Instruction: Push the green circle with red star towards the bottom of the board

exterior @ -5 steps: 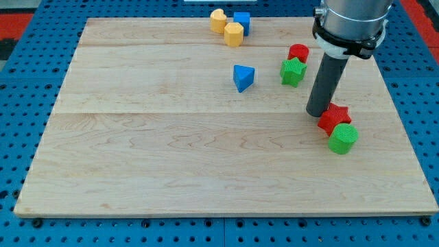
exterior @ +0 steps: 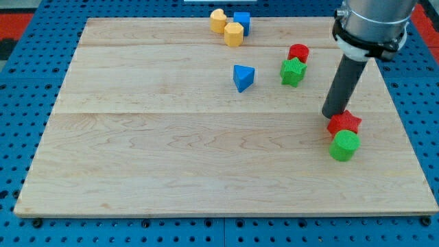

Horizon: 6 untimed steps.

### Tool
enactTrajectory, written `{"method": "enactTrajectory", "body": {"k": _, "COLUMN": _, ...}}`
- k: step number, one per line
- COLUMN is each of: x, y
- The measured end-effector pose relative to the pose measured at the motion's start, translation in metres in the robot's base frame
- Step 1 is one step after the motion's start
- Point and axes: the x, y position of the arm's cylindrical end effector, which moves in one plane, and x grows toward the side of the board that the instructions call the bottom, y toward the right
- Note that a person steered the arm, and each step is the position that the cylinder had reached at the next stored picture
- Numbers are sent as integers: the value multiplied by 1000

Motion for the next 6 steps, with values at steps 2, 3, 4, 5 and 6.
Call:
{"method": "enactTrajectory", "body": {"k": 2, "x": 42, "y": -5}}
{"method": "enactTrajectory", "body": {"k": 3, "x": 49, "y": -15}}
{"method": "enactTrajectory", "body": {"k": 4, "x": 46, "y": -50}}
{"method": "enactTrajectory", "body": {"k": 5, "x": 6, "y": -68}}
{"method": "enactTrajectory", "body": {"k": 6, "x": -54, "y": -15}}
